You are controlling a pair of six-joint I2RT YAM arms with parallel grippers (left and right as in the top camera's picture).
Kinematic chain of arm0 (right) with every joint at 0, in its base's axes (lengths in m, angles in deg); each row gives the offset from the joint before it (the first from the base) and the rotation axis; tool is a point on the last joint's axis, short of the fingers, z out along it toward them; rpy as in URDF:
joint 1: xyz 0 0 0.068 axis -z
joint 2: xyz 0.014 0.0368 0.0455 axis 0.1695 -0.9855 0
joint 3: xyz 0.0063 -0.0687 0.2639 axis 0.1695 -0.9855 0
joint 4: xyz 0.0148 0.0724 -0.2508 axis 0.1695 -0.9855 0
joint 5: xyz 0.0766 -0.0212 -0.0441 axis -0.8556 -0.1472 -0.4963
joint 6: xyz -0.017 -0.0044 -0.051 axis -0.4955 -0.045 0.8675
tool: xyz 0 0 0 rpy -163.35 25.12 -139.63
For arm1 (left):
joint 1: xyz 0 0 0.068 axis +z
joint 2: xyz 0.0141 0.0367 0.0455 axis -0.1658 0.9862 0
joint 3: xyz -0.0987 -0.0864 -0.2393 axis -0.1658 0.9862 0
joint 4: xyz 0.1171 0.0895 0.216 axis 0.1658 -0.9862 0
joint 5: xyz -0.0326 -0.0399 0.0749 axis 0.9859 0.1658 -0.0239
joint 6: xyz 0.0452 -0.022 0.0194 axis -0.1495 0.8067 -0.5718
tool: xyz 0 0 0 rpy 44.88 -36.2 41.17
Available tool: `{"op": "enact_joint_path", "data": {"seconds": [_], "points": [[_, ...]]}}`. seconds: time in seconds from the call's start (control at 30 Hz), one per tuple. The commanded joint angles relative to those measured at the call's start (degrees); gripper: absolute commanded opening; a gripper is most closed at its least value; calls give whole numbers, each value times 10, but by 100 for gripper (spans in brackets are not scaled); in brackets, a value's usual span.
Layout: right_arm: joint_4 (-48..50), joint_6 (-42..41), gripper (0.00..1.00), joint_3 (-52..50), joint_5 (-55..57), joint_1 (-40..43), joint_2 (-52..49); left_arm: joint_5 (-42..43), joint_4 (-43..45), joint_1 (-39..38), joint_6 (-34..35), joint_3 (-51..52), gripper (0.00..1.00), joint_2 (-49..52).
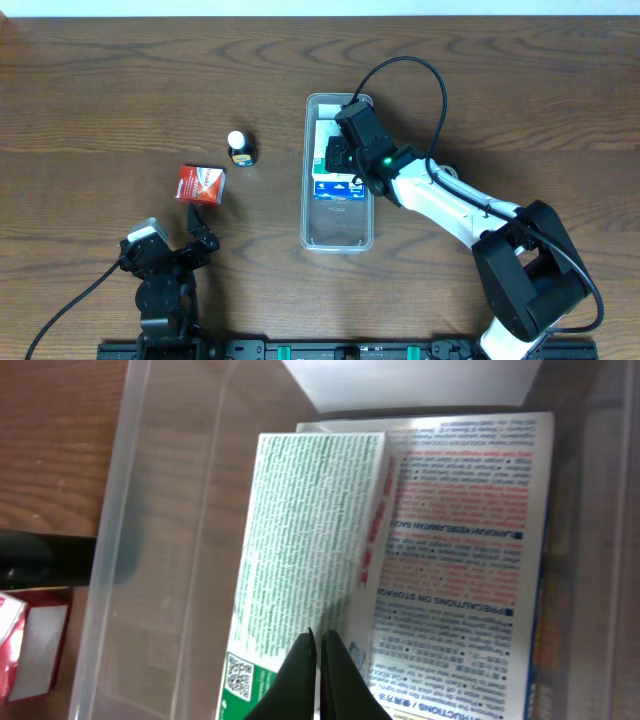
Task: Pack container
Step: 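Place the white-green box into the container beside the blue box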
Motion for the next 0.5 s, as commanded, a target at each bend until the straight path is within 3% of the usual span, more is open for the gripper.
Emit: {"op": "enact_joint_path", "data": {"seconds": [0.0,0.13,0.33,0.47], "points": [[0,-5,3,2,20,-4,-2,-1,-4,3,-3,14,98,-3],[9,-13,4,2,20,-12,-12,-1,-5,3,-3,14,98,-3],[50,-12,13,2,19,-23,-30,-1,-5,3,-3,14,98,-3],[62,17,12,2,19,-18,-20,-1,-5,3,-3,14,98,-3]]}}
